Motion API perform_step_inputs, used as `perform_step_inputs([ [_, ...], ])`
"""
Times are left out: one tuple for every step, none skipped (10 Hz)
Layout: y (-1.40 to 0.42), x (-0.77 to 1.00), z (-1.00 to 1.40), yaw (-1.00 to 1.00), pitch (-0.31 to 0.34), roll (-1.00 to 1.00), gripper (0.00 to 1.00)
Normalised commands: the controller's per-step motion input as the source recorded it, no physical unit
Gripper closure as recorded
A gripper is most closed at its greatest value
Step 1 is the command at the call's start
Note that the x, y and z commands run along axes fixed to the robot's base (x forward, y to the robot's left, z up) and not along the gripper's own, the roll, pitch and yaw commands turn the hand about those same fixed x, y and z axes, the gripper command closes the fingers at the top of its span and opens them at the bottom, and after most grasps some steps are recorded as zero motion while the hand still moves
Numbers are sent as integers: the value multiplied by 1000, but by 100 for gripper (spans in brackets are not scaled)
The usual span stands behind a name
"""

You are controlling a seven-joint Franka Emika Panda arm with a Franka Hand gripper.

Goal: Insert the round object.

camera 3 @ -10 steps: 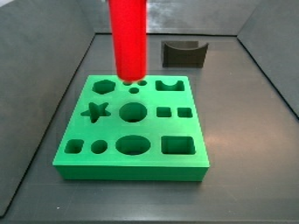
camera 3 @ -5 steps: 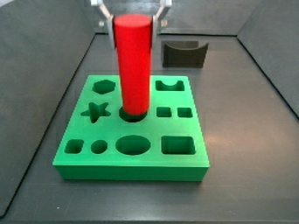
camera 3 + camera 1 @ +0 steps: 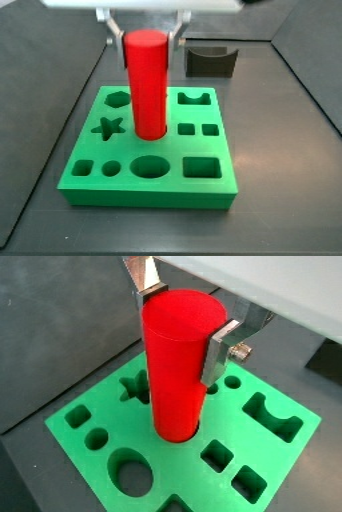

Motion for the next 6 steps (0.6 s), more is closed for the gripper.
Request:
perform_step_inputs([
  [0,143,-437,-40,0,73,100],
  [43,217,-437,0,30,123,100],
  [80,269,-446,0,37,144,100],
  [91,269,-426,0,40,153,100],
  [71,209,-380,0,41,120,100],
  [43,149,-323,0,19,67,100],
])
